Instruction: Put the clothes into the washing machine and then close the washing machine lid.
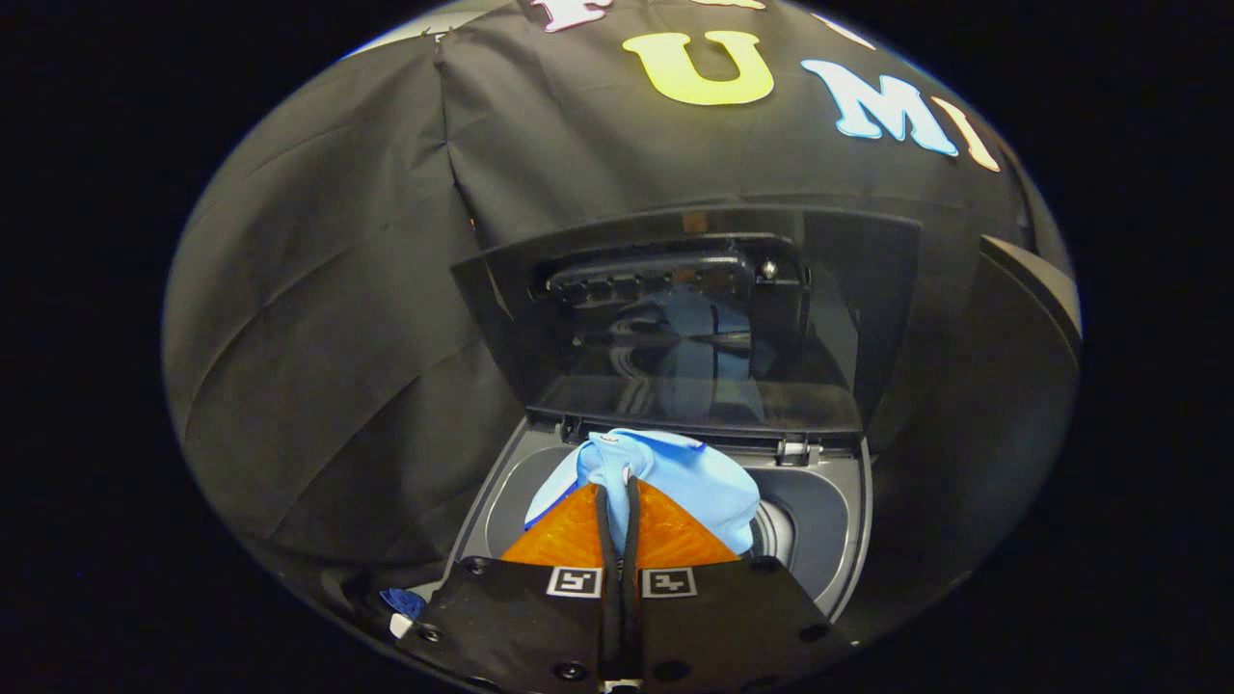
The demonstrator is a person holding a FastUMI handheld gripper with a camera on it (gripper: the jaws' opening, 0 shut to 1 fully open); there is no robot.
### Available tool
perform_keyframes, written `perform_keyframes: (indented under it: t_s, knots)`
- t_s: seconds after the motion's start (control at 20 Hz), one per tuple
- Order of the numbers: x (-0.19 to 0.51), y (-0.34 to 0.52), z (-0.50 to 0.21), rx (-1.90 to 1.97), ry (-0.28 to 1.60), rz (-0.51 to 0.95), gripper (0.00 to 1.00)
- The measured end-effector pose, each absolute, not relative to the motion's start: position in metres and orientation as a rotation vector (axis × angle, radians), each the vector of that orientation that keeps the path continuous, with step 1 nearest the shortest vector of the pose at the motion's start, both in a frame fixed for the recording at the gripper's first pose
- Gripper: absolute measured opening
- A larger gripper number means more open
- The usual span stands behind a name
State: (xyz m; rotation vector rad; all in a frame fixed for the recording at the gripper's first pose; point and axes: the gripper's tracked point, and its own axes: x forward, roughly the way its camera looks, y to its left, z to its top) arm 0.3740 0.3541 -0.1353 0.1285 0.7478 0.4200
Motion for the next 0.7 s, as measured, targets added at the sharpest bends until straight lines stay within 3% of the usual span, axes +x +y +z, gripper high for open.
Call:
perform_keyframes:
  t_s: [0.7]
  knots:
    - [0.376,0.377,-0.211,0.076,0.830,0.333,0.02]
